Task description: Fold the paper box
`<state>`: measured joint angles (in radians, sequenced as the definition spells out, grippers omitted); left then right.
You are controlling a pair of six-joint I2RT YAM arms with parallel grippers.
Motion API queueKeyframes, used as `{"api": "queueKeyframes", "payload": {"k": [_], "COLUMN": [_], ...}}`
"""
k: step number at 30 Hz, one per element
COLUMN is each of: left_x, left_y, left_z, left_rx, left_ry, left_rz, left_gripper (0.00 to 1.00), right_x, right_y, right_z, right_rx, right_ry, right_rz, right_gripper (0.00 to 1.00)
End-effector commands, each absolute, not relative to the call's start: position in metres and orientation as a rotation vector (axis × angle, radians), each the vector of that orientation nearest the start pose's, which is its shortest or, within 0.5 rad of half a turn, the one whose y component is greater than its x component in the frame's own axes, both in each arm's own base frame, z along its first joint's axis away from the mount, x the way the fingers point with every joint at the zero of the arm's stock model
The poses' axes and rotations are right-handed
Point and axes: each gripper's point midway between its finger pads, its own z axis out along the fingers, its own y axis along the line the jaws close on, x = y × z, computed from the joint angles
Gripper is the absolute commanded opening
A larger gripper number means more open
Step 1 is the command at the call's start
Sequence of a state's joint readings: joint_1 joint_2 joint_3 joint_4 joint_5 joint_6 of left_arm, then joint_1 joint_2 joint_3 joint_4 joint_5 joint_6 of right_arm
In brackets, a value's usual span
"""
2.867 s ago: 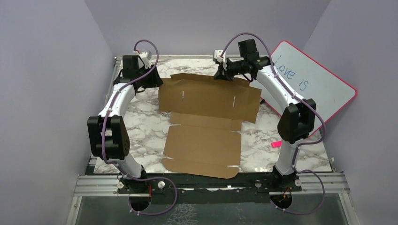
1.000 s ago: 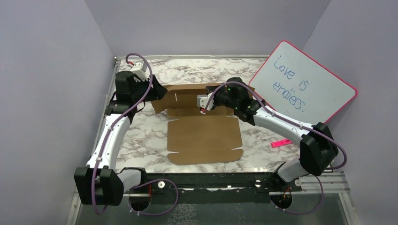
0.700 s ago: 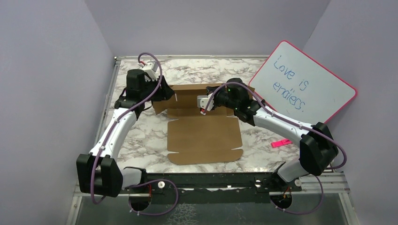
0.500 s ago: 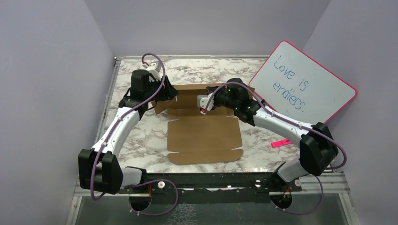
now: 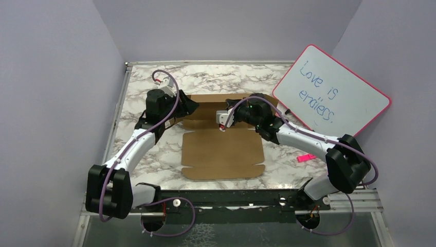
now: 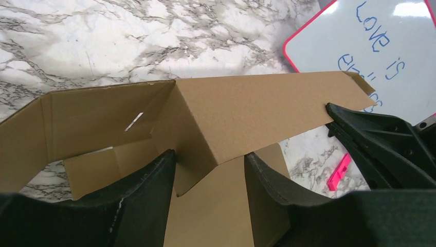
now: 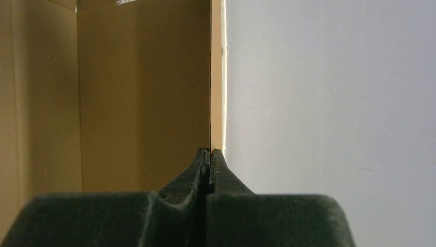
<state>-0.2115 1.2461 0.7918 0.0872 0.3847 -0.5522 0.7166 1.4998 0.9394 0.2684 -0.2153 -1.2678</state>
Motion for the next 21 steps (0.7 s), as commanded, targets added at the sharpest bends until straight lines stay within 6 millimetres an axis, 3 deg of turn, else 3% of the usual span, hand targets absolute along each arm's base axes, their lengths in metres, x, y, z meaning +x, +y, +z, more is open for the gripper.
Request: {"api": "queueKeyframes", "payload": {"k": [1, 9, 21], "left_x": [0.355, 0.339, 0.316], "left_y": [-0.168, -0.16, -0.113], "left_z": [0.215, 0.203, 0.192], "left_rx": [-0.111, -0.164, -0.272], "left_ry": [1.891, 1.894, 1.919], "left_rz": [-0.933, -0.926, -0.682], "left_gripper": [0.54, 0.6, 0.9], "right_x": [0.348, 0.338, 0.332], "right_y": [0.314, 0.316, 0.31], "right_z": [0.181, 0.168, 0.159], "right_rx": [-1.703, -1.735, -1.761], "right_ry": [0.915, 0.879, 0.897], "right_rz": [-0.198, -0.286, -0.333], "right_gripper": [0.01, 0.01, 0.01]}}
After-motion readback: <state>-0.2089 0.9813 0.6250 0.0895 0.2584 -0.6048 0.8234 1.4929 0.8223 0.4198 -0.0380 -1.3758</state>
